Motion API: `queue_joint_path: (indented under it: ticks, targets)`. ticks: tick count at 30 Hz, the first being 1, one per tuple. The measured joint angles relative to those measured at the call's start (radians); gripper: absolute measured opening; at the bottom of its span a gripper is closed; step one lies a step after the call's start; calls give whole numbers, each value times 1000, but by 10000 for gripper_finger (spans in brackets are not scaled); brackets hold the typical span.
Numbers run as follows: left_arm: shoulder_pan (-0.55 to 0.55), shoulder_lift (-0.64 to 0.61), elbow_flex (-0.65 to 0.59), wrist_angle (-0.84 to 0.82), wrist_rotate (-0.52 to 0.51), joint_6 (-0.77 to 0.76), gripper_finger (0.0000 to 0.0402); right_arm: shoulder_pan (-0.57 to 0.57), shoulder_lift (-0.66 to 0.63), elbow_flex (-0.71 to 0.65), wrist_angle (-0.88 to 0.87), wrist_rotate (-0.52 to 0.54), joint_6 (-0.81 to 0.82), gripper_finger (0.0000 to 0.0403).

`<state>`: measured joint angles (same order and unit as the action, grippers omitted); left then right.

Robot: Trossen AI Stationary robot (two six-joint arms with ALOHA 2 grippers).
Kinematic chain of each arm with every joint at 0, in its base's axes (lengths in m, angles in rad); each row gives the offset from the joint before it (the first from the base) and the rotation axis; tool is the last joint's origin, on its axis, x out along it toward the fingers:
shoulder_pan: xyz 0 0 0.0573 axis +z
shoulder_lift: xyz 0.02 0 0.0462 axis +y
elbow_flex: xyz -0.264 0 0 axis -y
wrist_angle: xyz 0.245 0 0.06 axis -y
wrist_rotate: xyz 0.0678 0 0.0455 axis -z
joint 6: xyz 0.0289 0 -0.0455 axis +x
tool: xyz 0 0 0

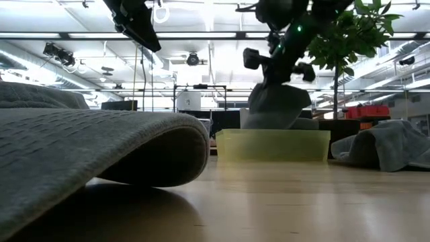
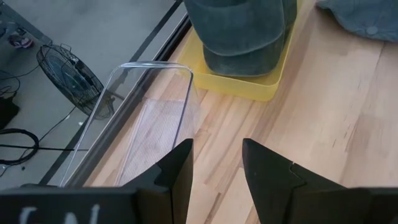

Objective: Pick & Place hat
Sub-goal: Put the black cap into the yellow bin

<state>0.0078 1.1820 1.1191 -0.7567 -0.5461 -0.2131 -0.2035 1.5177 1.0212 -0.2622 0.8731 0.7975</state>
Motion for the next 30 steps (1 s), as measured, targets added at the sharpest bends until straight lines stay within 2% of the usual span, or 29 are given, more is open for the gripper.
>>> queue_joint_path:
  ticks: [3,8,12,23,28,30]
  targets:
    - [0,0,0,0,0,0,142,9,0,-73,119,1,51,17]
    - [0,0,0,0,0,38,142,28,0,-134,169,13,162,23]
    - [0,0,0,0,0,42,142,30,0,-137,214,12,121,38]
    - [0,0,0,0,0,41,142,17,-44,-90,234,-208,-323,85]
    - [0,0,0,0,0,41,142,18,-100,6,67,-262,-589,116]
    - [0,0,0,0,0,41,142,18,-120,50,-5,-264,-749,126]
